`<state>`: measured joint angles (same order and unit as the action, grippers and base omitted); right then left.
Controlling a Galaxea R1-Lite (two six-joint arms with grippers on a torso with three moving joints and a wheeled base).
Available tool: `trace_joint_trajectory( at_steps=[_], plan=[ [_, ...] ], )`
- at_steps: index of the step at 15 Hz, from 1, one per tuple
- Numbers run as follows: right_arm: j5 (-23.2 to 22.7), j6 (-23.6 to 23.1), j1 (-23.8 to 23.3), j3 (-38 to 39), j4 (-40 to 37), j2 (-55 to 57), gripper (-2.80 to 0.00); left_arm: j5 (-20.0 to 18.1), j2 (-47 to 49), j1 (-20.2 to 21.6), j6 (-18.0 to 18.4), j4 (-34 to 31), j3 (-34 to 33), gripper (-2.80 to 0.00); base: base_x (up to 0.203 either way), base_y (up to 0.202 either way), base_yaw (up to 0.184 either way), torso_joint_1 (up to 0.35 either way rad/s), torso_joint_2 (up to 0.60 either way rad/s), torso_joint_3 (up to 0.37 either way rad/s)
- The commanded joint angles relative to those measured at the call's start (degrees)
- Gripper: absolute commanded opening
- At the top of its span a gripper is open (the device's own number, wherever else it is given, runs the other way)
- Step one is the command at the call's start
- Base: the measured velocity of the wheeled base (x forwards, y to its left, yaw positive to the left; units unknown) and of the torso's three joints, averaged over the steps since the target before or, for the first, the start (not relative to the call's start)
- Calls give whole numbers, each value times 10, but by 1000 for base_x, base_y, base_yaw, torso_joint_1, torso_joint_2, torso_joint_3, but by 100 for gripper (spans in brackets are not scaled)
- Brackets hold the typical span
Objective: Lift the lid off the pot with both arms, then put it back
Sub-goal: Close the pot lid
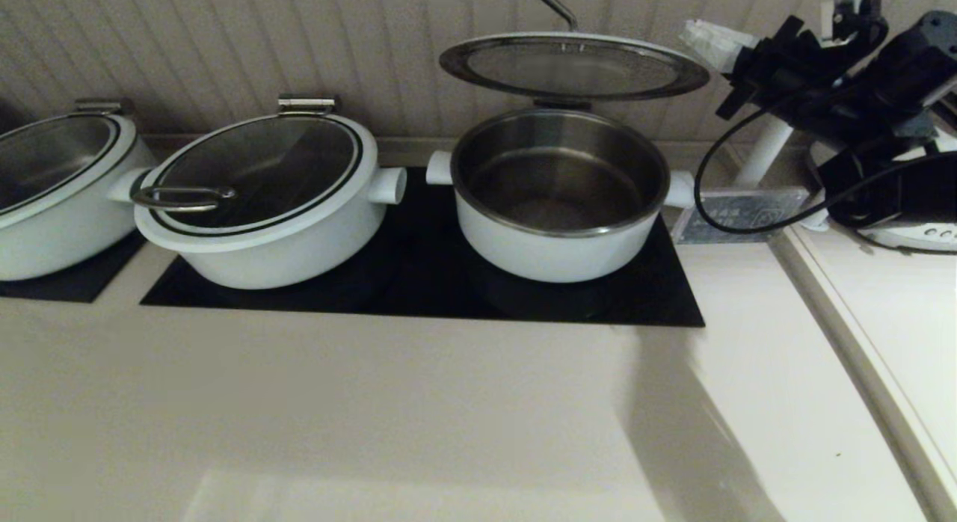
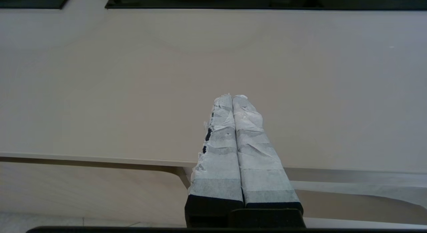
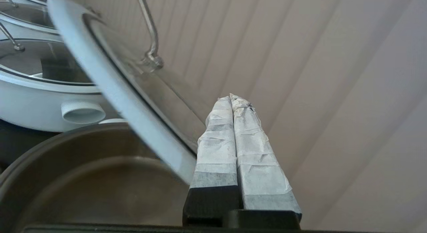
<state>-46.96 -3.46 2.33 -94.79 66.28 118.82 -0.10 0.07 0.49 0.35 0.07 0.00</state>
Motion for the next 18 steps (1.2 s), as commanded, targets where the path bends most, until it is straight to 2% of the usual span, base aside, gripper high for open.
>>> trace_joint_trajectory(
  at_steps=[1, 5, 14, 18],
  plan=[
    [-3, -1, 0, 3, 4, -2, -280, 0, 0, 0, 0, 0, 0, -280, 0, 0, 0, 0, 0, 0],
    [-4, -1, 0, 27, 6, -15, -280, 0, 0, 0, 0, 0, 0, -280, 0, 0, 0, 0, 0, 0],
    [-17, -1, 0, 162, 71, -49, -280, 0, 0, 0, 0, 0, 0, -280, 0, 0, 0, 0, 0, 0],
    [-19, -1, 15, 208, 98, -60, -280, 0, 0, 0, 0, 0, 0, -280, 0, 0, 0, 0, 0, 0]
  ],
)
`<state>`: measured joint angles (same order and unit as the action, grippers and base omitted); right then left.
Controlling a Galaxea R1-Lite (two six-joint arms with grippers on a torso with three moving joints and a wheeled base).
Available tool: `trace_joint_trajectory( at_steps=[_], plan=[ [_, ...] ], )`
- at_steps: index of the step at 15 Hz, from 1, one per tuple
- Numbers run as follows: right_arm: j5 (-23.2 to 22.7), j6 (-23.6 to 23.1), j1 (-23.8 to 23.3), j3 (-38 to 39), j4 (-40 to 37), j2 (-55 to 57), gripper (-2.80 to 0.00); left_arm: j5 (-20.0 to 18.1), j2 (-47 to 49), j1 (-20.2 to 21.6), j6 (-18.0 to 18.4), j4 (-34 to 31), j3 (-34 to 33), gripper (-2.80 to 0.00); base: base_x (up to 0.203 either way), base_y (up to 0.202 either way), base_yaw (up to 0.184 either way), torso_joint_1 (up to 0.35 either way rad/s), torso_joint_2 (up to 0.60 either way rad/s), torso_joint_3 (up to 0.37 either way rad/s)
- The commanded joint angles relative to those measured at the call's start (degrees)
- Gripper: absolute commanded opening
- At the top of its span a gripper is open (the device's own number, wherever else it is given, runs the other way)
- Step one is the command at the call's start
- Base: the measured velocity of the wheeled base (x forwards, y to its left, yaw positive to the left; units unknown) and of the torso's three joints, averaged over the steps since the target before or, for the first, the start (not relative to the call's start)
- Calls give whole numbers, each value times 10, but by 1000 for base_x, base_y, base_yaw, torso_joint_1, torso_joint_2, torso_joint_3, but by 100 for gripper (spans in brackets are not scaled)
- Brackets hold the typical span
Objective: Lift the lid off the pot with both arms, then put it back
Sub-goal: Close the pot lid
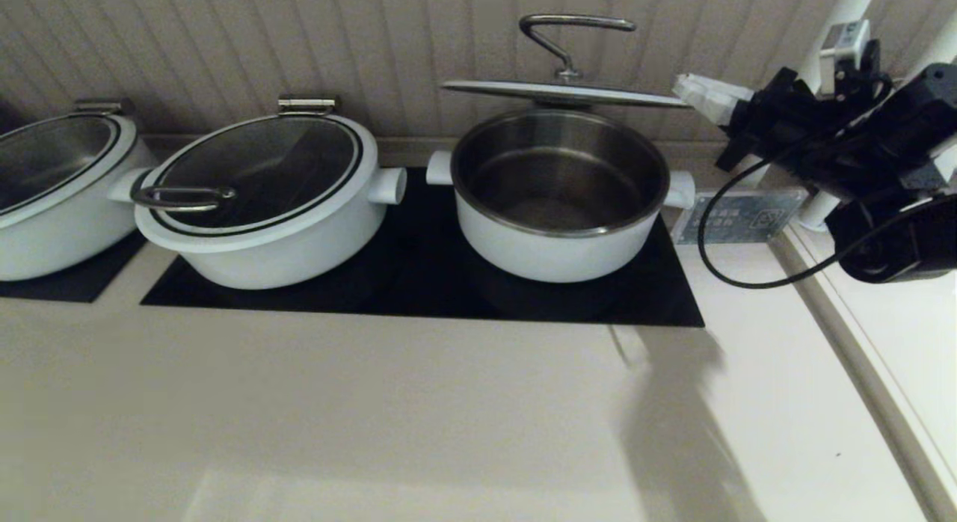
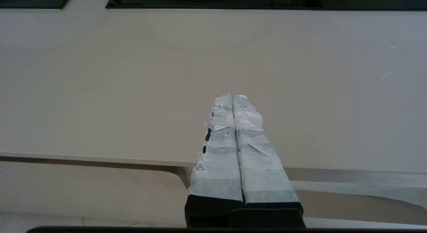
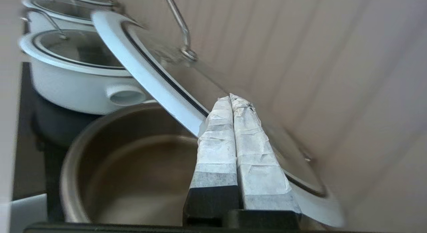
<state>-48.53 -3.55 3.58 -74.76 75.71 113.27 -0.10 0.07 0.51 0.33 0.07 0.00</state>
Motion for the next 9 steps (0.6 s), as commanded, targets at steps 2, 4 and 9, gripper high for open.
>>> trace_joint_trajectory(
  at_steps=[2, 4, 9],
  plan=[
    [-3, -1, 12, 29, 16, -7, -280, 0, 0, 0, 0, 0, 0, -280, 0, 0, 0, 0, 0, 0],
    [-2, -1, 27, 59, 34, -11, -280, 0, 0, 0, 0, 0, 0, -280, 0, 0, 0, 0, 0, 0],
    [-2, -1, 34, 107, 68, -15, -280, 0, 0, 0, 0, 0, 0, -280, 0, 0, 0, 0, 0, 0]
  ],
)
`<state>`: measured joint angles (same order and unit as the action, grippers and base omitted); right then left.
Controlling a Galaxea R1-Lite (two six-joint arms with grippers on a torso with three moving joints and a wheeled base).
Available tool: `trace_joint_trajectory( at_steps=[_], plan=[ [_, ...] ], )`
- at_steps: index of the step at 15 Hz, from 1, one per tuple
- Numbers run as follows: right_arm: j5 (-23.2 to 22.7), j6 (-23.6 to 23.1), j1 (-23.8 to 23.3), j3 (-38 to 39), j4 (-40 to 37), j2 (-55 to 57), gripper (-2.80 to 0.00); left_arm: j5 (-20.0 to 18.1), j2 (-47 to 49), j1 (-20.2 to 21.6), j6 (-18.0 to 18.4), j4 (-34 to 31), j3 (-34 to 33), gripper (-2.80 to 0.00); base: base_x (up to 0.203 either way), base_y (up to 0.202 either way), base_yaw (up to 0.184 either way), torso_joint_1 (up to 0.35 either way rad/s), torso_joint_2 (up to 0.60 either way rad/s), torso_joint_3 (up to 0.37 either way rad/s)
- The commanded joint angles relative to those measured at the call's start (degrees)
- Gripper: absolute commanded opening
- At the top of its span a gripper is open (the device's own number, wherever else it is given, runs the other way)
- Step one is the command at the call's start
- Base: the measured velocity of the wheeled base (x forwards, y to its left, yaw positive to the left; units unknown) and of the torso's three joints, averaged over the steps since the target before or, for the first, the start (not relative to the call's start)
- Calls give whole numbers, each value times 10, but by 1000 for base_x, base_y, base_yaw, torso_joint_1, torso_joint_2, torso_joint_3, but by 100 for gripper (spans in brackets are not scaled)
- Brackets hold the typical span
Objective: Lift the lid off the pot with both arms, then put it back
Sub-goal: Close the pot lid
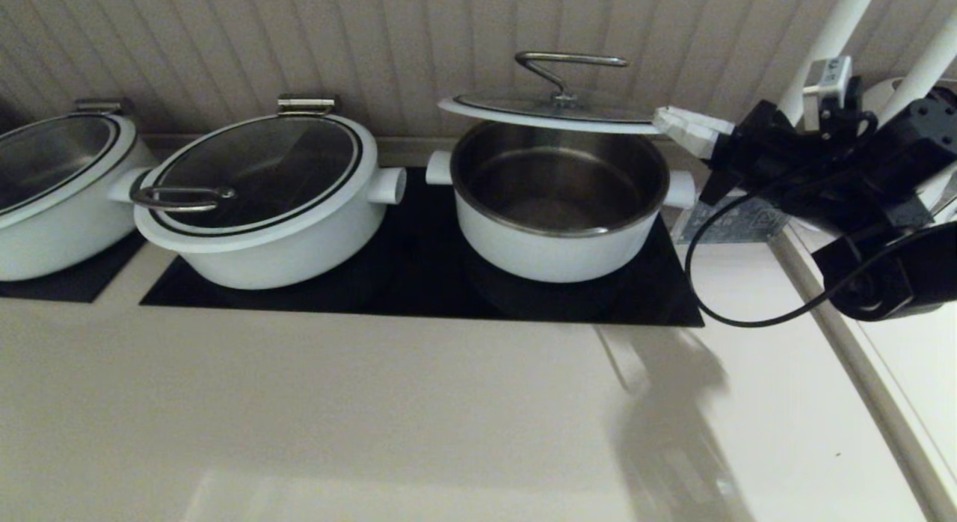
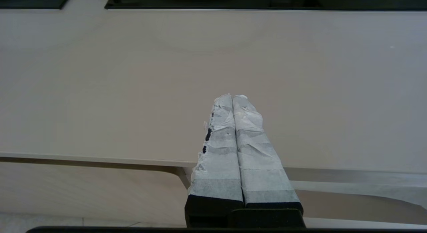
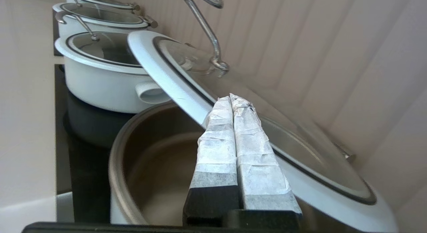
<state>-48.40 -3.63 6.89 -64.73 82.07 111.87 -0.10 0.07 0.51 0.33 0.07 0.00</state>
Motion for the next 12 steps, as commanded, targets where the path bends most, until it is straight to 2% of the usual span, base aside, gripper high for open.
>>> trace_joint_trajectory(
  at_steps=[1, 7, 12],
  plan=[
    [-3, -1, 1, 16, 11, -2, -280, 0, -1, 0, 0, 0, 0, -280, 0, 0, 0, 0, 0, 0],
    [-3, -2, 1, 63, 39, -1, -280, 0, 0, 0, 0, 0, 0, -280, 0, 0, 0, 0, 0, 0],
    [-4, -23, 7, 145, 77, -2, -280, 0, -1, 0, 0, 0, 0, -280, 0, 0, 0, 0, 0, 0]
  ],
)
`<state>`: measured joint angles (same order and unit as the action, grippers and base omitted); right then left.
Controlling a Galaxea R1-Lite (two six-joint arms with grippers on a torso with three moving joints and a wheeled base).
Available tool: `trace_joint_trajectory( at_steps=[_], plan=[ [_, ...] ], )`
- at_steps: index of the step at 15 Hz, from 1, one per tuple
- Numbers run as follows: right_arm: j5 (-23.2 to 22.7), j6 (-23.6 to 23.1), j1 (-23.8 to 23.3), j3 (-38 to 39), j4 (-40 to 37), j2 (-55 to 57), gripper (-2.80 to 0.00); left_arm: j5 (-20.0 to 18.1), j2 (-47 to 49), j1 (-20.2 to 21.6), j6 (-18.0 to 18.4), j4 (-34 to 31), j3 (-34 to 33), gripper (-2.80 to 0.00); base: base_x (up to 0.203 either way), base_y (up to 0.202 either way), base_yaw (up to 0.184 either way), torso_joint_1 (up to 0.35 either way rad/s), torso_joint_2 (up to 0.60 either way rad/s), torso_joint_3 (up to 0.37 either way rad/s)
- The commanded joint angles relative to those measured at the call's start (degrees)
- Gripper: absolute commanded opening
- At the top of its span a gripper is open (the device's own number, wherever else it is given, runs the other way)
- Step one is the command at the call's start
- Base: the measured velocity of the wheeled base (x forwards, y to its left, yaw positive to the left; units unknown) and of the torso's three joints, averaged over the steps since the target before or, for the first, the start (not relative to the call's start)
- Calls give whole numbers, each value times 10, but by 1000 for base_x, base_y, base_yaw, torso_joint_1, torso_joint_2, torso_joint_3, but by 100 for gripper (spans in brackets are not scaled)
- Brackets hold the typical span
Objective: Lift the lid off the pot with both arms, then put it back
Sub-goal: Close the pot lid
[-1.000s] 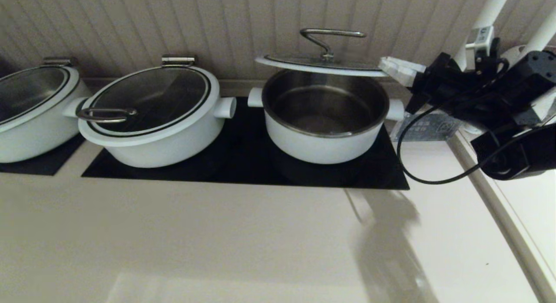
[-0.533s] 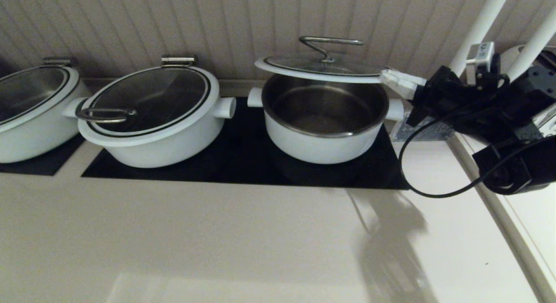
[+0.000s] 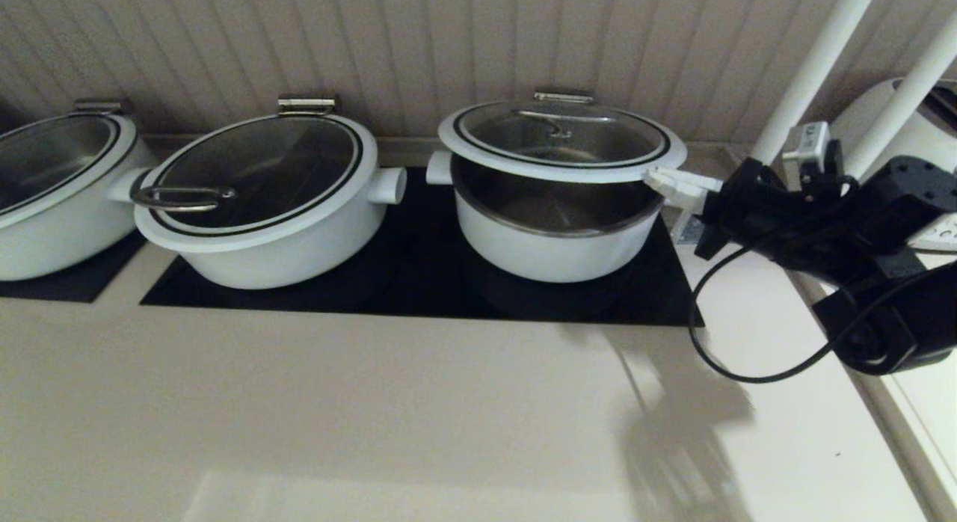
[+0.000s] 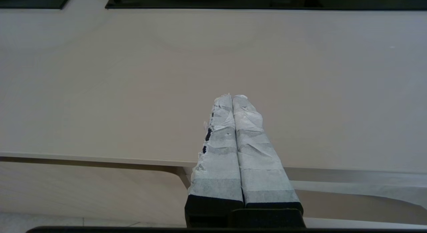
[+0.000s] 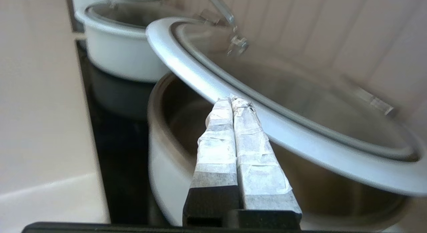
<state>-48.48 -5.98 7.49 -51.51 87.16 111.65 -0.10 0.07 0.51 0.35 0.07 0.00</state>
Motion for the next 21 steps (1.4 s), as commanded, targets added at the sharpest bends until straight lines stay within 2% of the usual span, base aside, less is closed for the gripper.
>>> trace_joint_trajectory(
  at_steps=[1, 8, 12, 14, 21],
  plan=[
    [-3, -9, 4, 23, 28, 1, -280, 0, -1, 0, 0, 0, 0, -280, 0, 0, 0, 0, 0, 0],
    [-3, -19, 4, 19, 28, 18, -280, 0, 0, 0, 0, 0, 0, -280, 0, 0, 0, 0, 0, 0],
    [-4, 0, 4, 29, 28, -24, -280, 0, -1, 0, 0, 0, 0, -280, 0, 0, 0, 0, 0, 0],
    [-2, 26, 4, 13, 27, -35, -280, 0, 0, 0, 0, 0, 0, -280, 0, 0, 0, 0, 0, 0],
    [7, 28, 3, -81, 5, 32, -280, 0, 0, 0, 0, 0, 0, -280, 0, 0, 0, 0, 0, 0]
  ],
)
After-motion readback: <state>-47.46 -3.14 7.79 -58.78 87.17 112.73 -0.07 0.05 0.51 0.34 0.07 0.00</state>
